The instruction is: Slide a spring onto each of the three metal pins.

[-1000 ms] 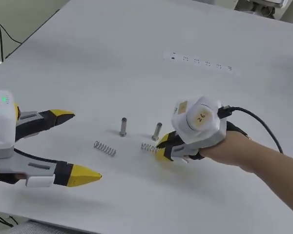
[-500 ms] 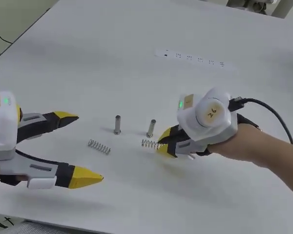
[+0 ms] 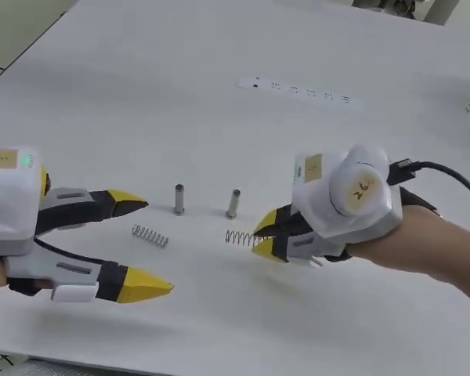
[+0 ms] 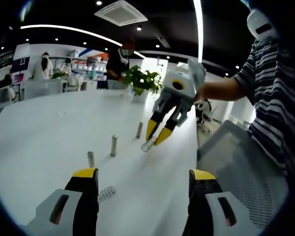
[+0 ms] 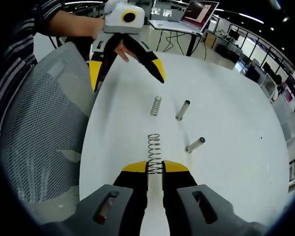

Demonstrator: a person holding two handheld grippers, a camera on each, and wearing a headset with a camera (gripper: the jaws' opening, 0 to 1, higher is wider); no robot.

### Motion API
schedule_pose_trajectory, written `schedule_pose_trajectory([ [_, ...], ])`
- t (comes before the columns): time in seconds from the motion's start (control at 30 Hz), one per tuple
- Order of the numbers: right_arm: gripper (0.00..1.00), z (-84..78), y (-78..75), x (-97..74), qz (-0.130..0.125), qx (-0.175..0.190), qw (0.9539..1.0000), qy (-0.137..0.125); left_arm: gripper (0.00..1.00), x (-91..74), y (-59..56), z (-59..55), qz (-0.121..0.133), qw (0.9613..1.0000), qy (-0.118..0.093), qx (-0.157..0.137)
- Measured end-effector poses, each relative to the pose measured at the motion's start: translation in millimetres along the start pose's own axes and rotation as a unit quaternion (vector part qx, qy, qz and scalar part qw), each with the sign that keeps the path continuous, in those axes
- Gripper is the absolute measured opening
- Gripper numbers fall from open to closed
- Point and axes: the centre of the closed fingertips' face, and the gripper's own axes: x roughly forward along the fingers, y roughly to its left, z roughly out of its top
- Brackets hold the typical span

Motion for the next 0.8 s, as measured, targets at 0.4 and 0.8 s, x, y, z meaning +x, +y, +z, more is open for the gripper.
schedule_pose_trajectory([
  [0.4,0.08,1.6,7.3,-6.2,-0.006,0.01,0.9999,-0.007,0.5,30.1,-11.8,0.1,-0.059,0.9977,0.026,0.021],
  [0.8,0.08,11.0,12.1,-8.8,-0.002,-0.001,0.9999,-0.015,0.41,52.3,-18.0,12.5,-0.083,0.9961,0.013,0.026],
])
